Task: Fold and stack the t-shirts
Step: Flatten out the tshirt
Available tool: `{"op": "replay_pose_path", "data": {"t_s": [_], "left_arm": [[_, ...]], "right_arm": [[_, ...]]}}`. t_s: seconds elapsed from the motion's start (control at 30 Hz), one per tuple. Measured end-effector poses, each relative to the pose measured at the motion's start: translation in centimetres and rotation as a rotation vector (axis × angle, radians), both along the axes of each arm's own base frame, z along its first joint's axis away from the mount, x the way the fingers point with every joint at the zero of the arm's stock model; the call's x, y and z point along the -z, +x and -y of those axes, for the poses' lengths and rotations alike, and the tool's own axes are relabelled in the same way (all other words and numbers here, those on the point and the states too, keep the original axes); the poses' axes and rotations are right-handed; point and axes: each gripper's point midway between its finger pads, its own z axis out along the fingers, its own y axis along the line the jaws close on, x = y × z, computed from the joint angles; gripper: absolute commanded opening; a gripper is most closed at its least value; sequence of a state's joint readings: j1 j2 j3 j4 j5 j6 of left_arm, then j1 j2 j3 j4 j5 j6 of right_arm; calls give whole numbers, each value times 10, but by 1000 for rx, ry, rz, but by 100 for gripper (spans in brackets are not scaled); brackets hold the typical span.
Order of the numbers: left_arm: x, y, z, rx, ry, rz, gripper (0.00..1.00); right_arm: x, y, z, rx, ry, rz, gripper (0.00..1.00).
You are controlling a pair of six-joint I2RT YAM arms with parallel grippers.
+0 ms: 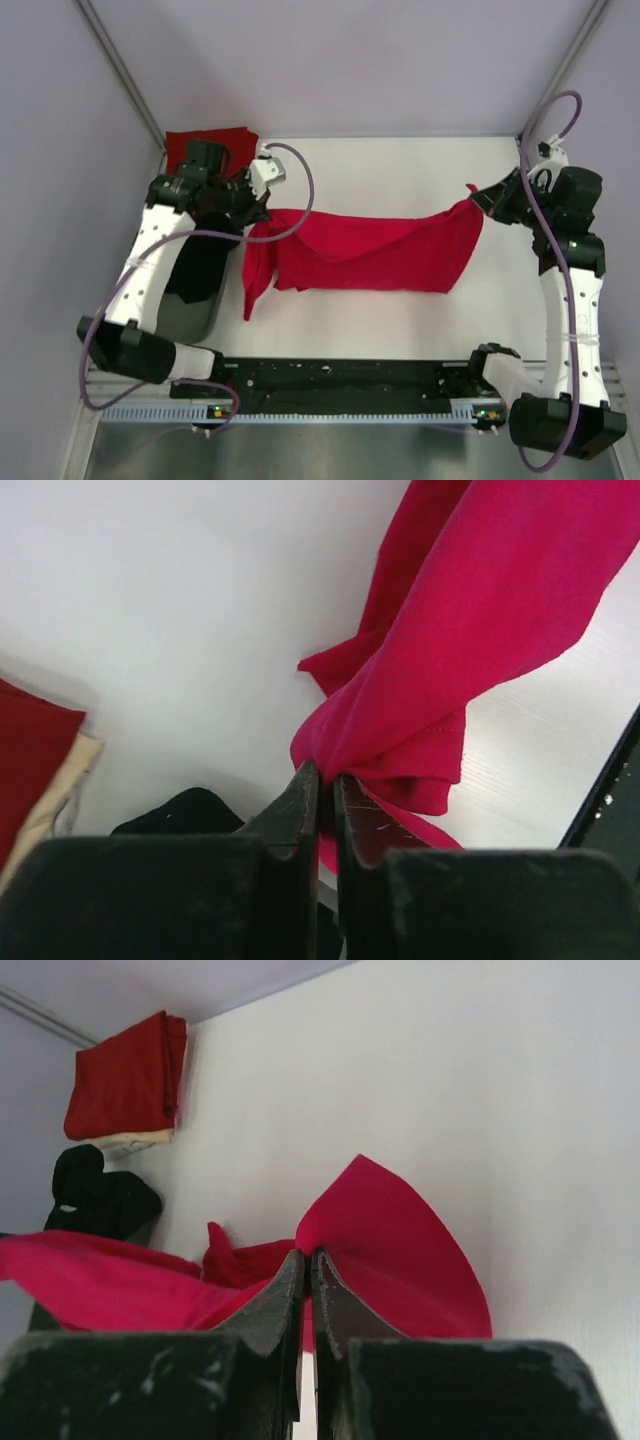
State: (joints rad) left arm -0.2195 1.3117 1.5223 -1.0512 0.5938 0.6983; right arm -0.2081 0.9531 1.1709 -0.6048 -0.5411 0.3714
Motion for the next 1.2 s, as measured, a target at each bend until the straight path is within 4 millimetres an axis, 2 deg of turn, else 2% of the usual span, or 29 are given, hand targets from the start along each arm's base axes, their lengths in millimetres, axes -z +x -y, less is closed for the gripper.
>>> {"op": "replay_pose_path", "data": {"t_s": [0.03,0.07,0.13,0.2,0.3,0.33,0.37,0.4,0.43,0.5,0.57,0.7,0.77,1.0,1.1,1.2], "left_arm": [[17,10,1,-3,12,-37,58],[29,19,1,-3,23,-57,65],[60,44,0,-30,49,-101,70],[88,74,-6,-101,91,-116,70],[117,120,-19,-223,161,-96,65],[121,132,-22,-254,178,-95,59],[122,144,-22,-275,192,-87,54],[119,153,-21,-285,196,-72,45],[115,157,-18,-283,200,-51,42],[109,151,-3,-227,216,-12,43],[111,125,26,-108,246,36,50],[147,50,87,165,324,31,57],[166,34,96,218,366,0,57],[213,65,78,141,512,-67,55],[229,63,72,145,545,-116,55],[236,55,69,165,565,-159,57]], "right_arm": [[9,3,0,-2,14,-18,0],[20,7,-1,-1,26,-39,0],[45,13,0,3,49,-88,0],[72,23,0,8,76,-133,0],[130,33,-1,28,139,-256,0],[156,36,1,46,161,-326,0],[164,38,2,53,166,-349,0],[177,40,3,65,169,-387,0],[187,45,6,77,165,-407,0],[199,51,11,96,156,-428,0],[209,55,14,108,149,-445,0],[217,59,16,113,139,-451,0],[216,61,17,112,135,-444,0],[214,62,18,105,118,-425,0],[210,62,19,108,107,-409,0],[205,63,21,116,97,-392,0]]}}
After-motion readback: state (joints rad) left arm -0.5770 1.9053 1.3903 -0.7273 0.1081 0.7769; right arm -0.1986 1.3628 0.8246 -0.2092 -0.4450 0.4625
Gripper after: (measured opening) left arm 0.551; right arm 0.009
